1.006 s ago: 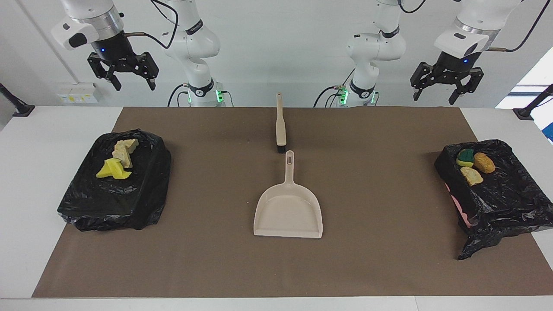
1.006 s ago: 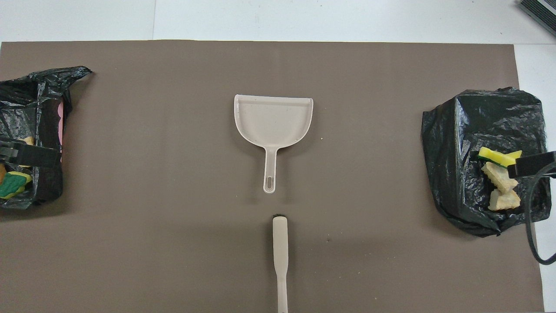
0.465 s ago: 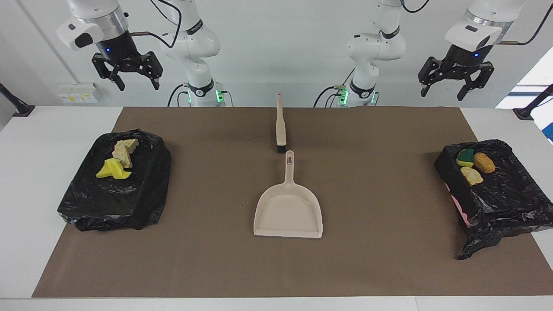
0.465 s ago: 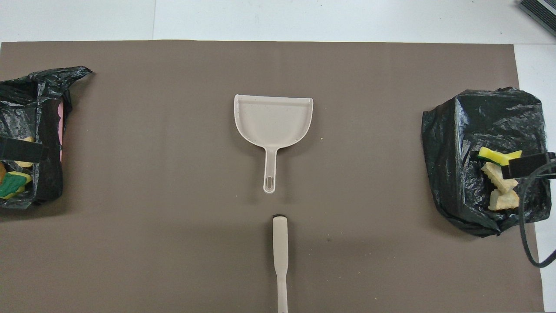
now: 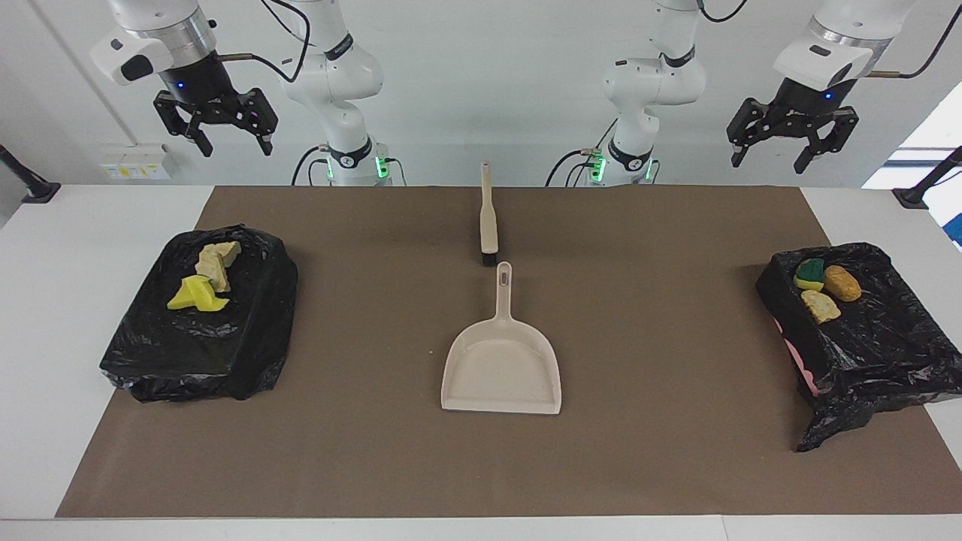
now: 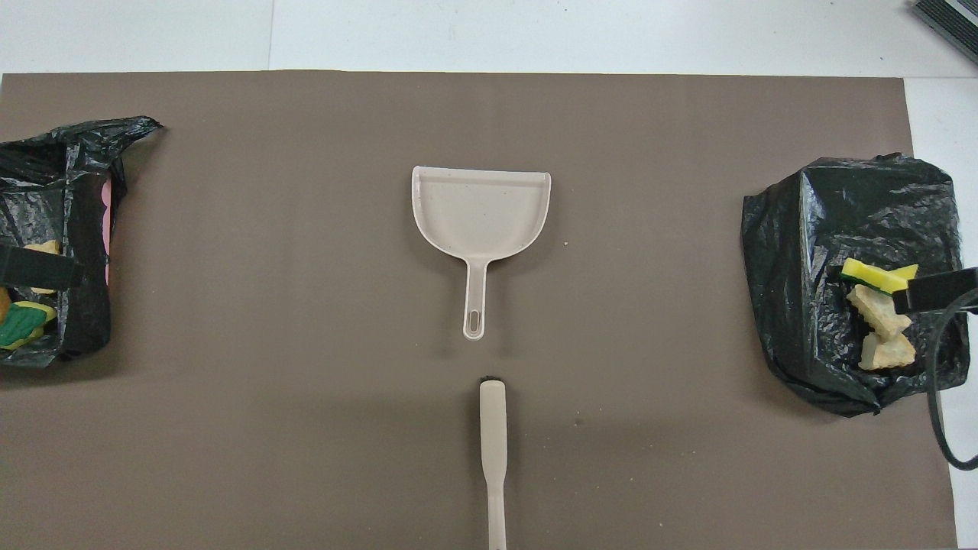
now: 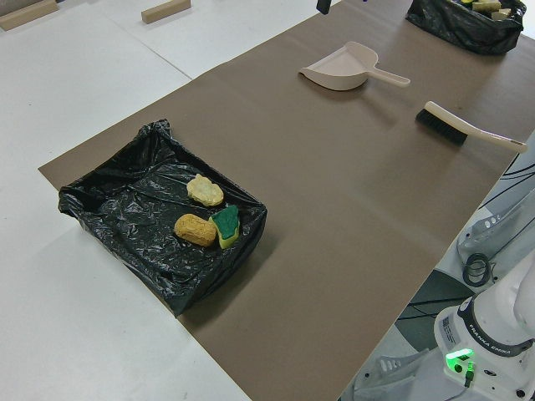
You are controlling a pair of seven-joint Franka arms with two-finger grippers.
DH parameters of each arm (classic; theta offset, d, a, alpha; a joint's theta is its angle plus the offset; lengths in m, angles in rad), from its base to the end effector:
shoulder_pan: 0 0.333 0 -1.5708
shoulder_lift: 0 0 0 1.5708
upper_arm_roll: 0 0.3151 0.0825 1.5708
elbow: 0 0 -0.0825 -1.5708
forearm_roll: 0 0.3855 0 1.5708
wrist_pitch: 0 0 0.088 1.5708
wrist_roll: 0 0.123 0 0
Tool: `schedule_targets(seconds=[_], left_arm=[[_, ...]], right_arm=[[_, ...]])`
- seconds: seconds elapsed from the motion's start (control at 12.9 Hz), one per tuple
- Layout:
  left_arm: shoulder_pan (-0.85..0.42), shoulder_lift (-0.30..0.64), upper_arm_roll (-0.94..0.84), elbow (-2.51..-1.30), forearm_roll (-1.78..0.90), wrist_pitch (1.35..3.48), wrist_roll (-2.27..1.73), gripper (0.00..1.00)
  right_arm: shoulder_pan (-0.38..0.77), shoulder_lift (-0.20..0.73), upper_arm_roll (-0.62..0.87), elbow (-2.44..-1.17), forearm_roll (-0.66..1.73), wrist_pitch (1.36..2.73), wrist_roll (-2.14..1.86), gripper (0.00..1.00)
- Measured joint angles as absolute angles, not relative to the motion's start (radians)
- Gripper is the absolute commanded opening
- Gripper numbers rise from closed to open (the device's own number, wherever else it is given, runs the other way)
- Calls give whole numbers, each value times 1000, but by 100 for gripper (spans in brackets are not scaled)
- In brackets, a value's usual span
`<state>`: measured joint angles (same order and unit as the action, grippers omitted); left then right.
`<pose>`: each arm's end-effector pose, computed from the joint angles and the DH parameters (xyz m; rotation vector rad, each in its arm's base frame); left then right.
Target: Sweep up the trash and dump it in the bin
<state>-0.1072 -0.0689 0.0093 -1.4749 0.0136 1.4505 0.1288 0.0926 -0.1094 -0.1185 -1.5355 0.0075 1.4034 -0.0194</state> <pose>0.5184 -0.0489 0.6787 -3.1076 0.3507 -0.0693 0.5024 -0.0160 0.6671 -3.1205 0.0070 0.0359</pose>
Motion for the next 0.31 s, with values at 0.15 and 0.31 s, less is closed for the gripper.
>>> schedule_targets(seconds=[0.15, 0.31], left_arm=[[-106, -69, 10, -1475, 14, 1448, 124, 100], [-104, -69, 10, -1475, 14, 1445, 124, 100]], right_arm=[[98, -112, -118, -1534, 8, 1403, -19, 100], [99, -113, -117, -1534, 8, 1403, -19, 100]])
